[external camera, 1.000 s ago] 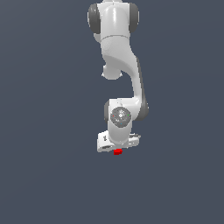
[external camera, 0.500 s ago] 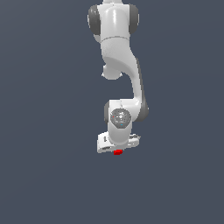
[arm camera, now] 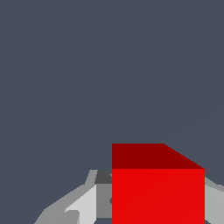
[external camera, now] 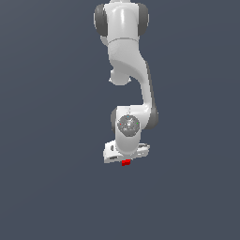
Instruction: Pick up the red cube and move it to a goal position.
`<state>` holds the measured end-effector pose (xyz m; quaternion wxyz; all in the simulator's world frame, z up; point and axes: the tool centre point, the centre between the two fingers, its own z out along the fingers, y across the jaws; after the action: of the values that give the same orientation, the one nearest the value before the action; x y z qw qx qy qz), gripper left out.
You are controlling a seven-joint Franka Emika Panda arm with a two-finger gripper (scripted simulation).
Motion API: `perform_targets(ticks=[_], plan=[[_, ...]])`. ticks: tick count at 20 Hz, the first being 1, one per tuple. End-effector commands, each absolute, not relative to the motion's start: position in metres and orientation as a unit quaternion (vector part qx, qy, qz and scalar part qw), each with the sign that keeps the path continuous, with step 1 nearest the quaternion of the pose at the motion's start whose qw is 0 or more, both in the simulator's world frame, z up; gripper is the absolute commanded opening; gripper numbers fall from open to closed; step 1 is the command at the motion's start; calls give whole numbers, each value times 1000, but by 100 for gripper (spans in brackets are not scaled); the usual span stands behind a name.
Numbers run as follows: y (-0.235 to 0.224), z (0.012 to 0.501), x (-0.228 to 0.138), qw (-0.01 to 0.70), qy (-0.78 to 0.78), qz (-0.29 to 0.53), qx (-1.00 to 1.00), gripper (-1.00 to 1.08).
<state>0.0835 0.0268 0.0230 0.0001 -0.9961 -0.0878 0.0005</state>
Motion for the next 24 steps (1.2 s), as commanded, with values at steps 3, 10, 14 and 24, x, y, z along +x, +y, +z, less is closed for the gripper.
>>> perform_targets(ticks=[3,10,14,24], plan=[[22,30,78,0,-88,0,-996,-100],[6,52,58,0,-88,0,-996,-100],[-8,72,40,0,-88,0,-996,-100],[-52,134,-15,0,-88,0,-996,-100]])
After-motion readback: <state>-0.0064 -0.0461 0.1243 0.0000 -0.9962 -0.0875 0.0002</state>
